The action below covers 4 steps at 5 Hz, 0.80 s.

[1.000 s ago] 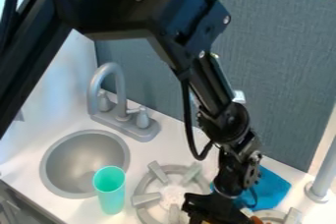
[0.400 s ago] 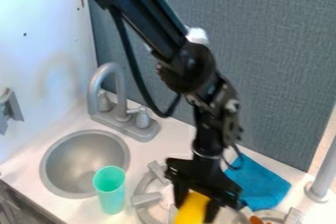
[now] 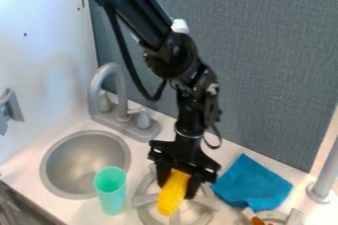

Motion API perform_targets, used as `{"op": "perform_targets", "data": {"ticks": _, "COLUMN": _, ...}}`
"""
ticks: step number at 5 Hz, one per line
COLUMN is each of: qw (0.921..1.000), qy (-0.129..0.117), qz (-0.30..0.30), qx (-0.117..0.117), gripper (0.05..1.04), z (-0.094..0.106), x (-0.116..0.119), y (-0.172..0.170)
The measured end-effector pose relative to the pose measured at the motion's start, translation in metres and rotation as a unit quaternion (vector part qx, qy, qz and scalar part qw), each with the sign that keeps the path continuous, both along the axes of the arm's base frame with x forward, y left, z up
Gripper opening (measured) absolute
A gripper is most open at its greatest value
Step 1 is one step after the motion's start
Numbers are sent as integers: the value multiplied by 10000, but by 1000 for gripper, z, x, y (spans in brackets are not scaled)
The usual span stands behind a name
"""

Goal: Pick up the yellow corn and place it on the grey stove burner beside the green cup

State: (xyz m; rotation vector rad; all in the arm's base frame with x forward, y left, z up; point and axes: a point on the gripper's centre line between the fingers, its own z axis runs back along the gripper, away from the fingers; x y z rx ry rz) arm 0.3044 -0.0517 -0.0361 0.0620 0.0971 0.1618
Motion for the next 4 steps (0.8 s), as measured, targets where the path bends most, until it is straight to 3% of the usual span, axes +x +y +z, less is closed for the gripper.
{"op": "perform_targets", "data": {"ticks": 2, "qw": 9985, "qy": 374, "qz": 370, "qx": 179, "gripper": 686, "z": -26, "x": 21, "y": 16}}
{"op": "perform_targets", "data": {"ticks": 4, "qw": 9956, "qy": 762, "qz": 462, "qx": 282, "gripper": 686, "z": -48, "x": 22, "y": 15}}
